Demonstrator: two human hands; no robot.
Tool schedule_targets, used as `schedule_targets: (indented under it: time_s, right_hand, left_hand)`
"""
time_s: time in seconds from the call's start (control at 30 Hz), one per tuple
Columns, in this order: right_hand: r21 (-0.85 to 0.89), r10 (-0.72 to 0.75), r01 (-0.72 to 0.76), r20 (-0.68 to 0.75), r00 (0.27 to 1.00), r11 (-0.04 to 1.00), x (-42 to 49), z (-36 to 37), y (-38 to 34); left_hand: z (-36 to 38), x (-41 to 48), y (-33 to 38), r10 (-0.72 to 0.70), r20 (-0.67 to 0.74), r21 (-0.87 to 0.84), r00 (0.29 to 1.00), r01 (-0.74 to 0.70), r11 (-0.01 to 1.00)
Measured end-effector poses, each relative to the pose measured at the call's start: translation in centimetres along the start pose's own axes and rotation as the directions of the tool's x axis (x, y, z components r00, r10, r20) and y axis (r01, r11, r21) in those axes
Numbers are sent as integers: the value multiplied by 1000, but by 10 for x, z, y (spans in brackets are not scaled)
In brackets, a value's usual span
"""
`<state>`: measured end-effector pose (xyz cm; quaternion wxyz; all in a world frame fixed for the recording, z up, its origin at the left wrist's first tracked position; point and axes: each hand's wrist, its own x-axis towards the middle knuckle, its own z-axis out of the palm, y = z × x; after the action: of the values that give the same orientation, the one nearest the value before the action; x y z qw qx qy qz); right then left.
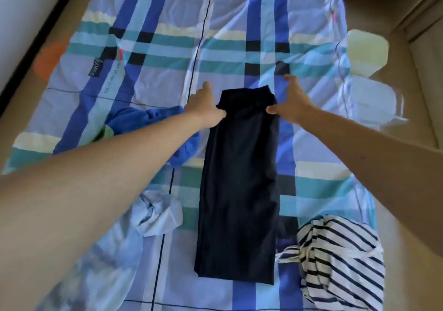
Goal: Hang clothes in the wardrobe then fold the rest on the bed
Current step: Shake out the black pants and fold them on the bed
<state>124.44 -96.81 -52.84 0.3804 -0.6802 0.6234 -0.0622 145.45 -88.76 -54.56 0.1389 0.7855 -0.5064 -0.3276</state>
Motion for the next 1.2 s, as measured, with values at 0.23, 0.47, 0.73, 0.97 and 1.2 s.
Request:
schedule_targets:
  time_s: [0.23,0.47,0.73,0.97,1.2]
  right_hand:
    - [-458,-100,227,285,953,860,-95,198,146]
    - [-460,-259,397,335,906,794,-212,246,220]
    - [-531,-272,520,477,836,669,-254,239,239]
    - [-473,-273,480,441,855,739,-244,240,229]
    - [-395,127,235,703,699,888,-258,203,183]
  left_hand:
    - [207,-91,-106,143,384,476,912,-328,816]
    - [257,-197,-163,285,397,465,873,-459,757]
    - [251,-238,-171,287,534,622,795,-600,503]
    - [253,-244,-171,347,495,570,797,-599,562]
    - [206,-245,-139,120,698,355,706,-486,798]
